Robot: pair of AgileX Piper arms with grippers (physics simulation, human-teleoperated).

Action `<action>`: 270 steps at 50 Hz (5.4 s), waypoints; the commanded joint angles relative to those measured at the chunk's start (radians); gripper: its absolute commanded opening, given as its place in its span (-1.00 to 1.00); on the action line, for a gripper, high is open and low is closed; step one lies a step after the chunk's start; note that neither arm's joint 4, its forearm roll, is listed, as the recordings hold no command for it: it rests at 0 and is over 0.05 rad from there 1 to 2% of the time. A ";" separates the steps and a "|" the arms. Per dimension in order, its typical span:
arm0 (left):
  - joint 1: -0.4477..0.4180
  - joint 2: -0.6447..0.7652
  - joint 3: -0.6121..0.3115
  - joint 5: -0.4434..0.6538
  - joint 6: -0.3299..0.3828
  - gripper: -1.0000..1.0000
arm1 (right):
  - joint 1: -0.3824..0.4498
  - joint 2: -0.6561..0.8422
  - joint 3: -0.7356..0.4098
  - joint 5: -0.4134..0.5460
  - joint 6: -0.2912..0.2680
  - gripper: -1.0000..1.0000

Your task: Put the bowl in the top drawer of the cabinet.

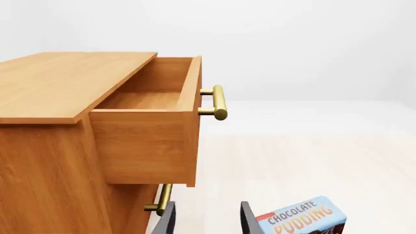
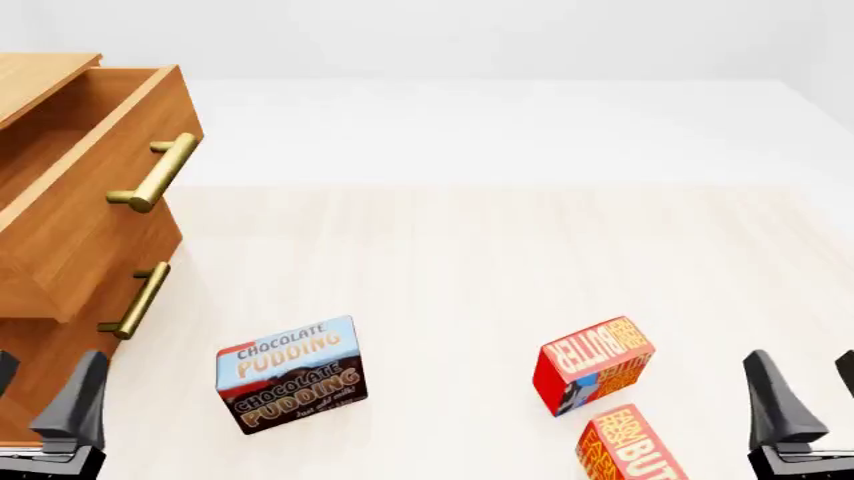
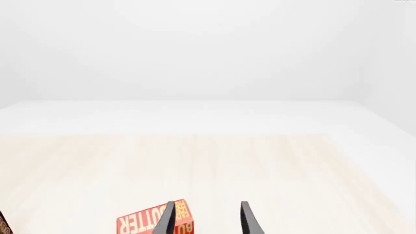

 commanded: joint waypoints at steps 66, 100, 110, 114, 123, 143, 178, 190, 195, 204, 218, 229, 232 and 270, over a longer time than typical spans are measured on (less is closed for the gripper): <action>-0.350 0.210 -0.418 0.355 0.051 1.00 | -0.018 0.012 -0.002 -0.001 0.016 1.00; -0.623 0.450 -0.394 0.223 0.026 1.00 | -0.015 0.008 -0.002 0.000 0.016 1.00; -0.791 0.609 -0.459 0.209 0.017 1.00 | -0.017 0.007 -0.002 0.000 0.016 1.00; -0.846 0.701 -0.493 0.223 0.004 1.00 | -0.017 0.008 -0.002 0.000 0.017 1.00; -0.931 0.824 -0.573 0.279 0.001 1.00 | -0.023 0.009 -0.002 0.000 0.017 1.00; -1.020 0.921 -0.699 0.468 -0.053 1.00 | -0.020 0.010 -0.002 0.000 0.017 1.00; -1.123 1.022 -0.704 0.531 -0.149 1.00 | -0.019 0.008 -0.002 0.000 0.015 1.00; -1.128 1.037 -0.674 0.506 -0.173 1.00 | -0.020 0.007 -0.002 0.000 0.016 1.00; -1.133 1.044 -0.661 0.488 -0.187 1.00 | -0.019 0.007 -0.002 0.000 0.016 1.00; -1.144 1.060 -0.606 0.428 -0.224 1.00 | -0.021 0.008 -0.002 0.000 0.015 1.00; -1.136 1.062 -0.561 0.385 -0.243 1.00 | -0.022 0.009 -0.002 0.000 0.014 1.00; -1.145 1.083 -0.527 0.331 -0.268 1.00 | -0.026 0.011 -0.002 0.000 0.012 1.00; -1.145 1.086 -0.521 0.320 -0.272 1.00 | -0.027 0.011 -0.002 0.000 0.011 1.00; -1.150 1.136 -0.404 0.158 -0.342 1.00 | -0.030 0.020 -0.002 -0.004 0.007 1.00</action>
